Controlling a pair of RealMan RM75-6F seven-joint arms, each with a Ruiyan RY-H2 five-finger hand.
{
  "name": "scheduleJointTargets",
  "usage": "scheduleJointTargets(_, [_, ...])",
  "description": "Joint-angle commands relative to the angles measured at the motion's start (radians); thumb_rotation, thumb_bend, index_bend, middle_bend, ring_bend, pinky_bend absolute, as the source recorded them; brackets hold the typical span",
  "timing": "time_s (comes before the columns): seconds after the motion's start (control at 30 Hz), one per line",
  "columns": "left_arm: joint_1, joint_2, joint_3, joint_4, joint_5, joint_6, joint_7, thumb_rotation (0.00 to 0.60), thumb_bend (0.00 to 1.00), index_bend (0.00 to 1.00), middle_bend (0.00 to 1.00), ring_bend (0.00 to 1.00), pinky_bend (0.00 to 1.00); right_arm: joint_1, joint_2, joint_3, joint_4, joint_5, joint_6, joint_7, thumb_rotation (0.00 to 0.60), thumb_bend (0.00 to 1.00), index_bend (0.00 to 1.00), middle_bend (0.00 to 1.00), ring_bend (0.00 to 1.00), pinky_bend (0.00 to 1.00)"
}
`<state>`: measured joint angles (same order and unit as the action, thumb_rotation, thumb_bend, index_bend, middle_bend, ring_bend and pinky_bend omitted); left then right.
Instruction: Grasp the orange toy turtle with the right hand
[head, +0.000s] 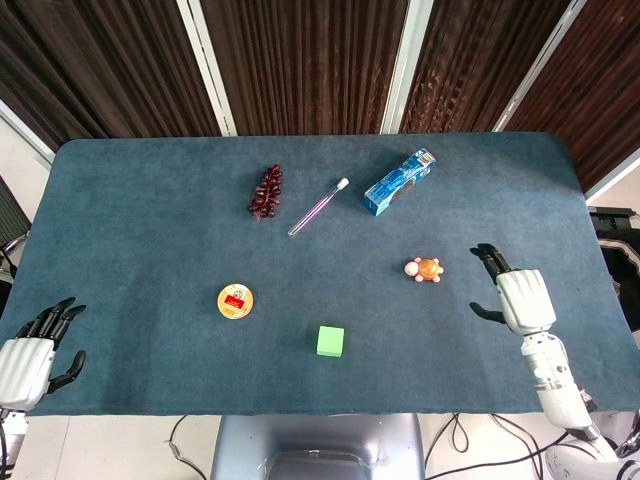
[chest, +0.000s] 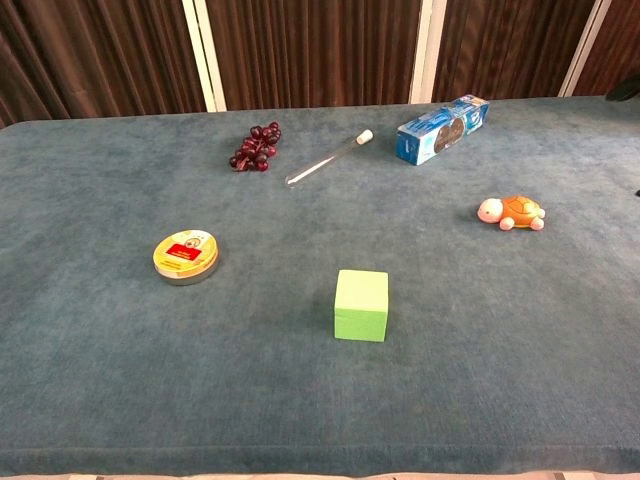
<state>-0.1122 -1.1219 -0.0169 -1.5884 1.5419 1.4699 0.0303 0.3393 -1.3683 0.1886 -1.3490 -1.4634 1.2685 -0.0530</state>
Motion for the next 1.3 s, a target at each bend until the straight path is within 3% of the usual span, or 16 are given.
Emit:
scheduleJointTargets(0.03, [-0.001, 0.002, 0.002, -0.002, -0.001, -0.004, 0.001, 0.6, 0.41, 0.17, 0.08, 0.14, 0.29, 0.07, -0.049, 0.024, 0.068, 0.064, -0.109, -0.02, 0.6, 0.25, 0.37, 0.3, 0.97, 0.93])
scheduleJointTargets(0.33, [0.004, 0.004, 0.004, -0.001, 0.0, 0.002, -0.005, 0.6, 0.41, 0.17, 0.08, 0.14, 0.3, 0.15, -0.14, 0.039, 0.196, 0.13, -0.231, 0.059, 0.6, 0.26, 0.44, 0.3, 0.98, 0.94])
scheduleJointTargets(0.8, [0.003, 0.009, 0.008, -0.001, 0.003, -0.002, -0.013, 0.6, 0.41, 0.17, 0.08, 0.14, 0.3, 0.224, -0.303, 0.028, 0.462, 0.138, -0.283, 0.147, 0.6, 0.29, 0.49, 0.35, 1.0, 0.96])
scheduleJointTargets(1.17, [0.002, 0.01, 0.009, -0.003, 0.002, -0.007, -0.008, 0.6, 0.41, 0.17, 0.08, 0.14, 0.3, 0.264, -0.389, 0.016, 0.611, 0.119, -0.302, 0.254, 0.6, 0.3, 0.52, 0.38, 1.0, 0.96])
scheduleJointTargets(1.3, [0.003, 0.01, 0.009, -0.002, 0.003, -0.006, -0.011, 0.6, 0.41, 0.17, 0.09, 0.14, 0.3, 0.277, -0.42, 0.009, 0.662, 0.103, -0.298, 0.299, 0.6, 0.34, 0.54, 0.39, 1.0, 0.96])
